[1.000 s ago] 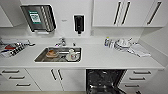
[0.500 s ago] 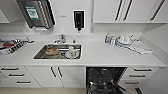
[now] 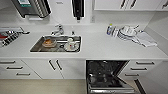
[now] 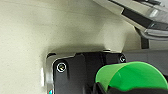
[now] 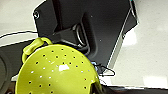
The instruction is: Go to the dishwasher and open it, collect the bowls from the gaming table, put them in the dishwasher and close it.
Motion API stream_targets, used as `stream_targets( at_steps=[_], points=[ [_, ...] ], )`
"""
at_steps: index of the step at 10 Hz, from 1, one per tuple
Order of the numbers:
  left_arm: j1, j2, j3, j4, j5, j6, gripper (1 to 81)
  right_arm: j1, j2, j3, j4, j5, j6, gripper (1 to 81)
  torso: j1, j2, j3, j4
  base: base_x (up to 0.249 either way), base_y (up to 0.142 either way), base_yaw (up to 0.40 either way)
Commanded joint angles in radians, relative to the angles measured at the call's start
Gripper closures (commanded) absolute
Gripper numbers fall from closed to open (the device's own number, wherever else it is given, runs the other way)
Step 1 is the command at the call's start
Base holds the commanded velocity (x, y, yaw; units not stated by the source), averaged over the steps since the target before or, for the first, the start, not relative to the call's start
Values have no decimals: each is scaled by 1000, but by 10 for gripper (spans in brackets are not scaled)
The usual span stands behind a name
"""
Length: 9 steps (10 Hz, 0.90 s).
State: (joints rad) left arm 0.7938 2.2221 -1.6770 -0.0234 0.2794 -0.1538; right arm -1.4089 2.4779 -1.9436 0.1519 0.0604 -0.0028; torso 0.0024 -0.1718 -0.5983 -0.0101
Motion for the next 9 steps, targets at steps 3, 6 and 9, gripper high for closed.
stream_targets(
  at_steps=[3,6,9],
  points=[
    [-396,-21,53,-95,327,-43,811,12,-37,48,-6,-76,-2,811,0,0,1,0,0,0,0],
    [-480,61,36,-98,343,-46,811,11,-31,46,-6,-76,-2,811,1,1,0,0,0,0,0],
    [-532,175,-27,-98,342,-50,811,11,-26,49,-8,-74,-2,811,1,1,-73,0,0,0,0]
  ],
)
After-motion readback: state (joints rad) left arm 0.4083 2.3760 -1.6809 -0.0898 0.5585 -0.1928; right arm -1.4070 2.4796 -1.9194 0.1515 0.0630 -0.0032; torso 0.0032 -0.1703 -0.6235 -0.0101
